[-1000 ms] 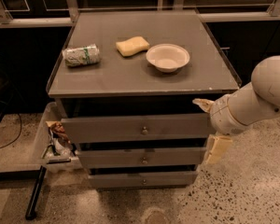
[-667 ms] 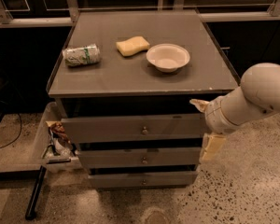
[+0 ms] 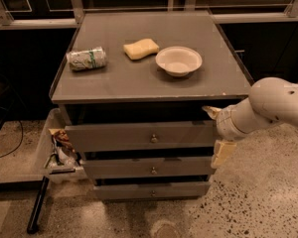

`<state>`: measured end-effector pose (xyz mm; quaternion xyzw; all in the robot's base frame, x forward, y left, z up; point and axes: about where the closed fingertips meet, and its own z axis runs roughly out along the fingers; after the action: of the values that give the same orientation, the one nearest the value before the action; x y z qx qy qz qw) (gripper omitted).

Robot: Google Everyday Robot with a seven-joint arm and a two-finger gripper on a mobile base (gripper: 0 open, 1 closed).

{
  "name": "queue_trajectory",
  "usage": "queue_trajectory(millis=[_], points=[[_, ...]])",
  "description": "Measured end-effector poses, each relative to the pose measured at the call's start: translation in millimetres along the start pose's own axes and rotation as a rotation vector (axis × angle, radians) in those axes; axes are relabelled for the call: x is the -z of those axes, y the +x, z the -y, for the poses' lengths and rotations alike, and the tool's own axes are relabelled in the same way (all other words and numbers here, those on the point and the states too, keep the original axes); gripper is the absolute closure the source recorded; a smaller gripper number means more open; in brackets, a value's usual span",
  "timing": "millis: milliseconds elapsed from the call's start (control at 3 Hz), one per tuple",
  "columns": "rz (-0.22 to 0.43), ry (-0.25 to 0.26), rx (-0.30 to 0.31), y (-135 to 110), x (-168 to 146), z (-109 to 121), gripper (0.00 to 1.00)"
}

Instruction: Open top drawer

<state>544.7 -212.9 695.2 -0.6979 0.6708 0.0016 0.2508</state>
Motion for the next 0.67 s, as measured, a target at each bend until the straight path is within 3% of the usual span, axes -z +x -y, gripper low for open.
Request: queue_trajectory(millis=[667], points=[[0.025,-0.011,-0.012,23,-37,16,0.0]])
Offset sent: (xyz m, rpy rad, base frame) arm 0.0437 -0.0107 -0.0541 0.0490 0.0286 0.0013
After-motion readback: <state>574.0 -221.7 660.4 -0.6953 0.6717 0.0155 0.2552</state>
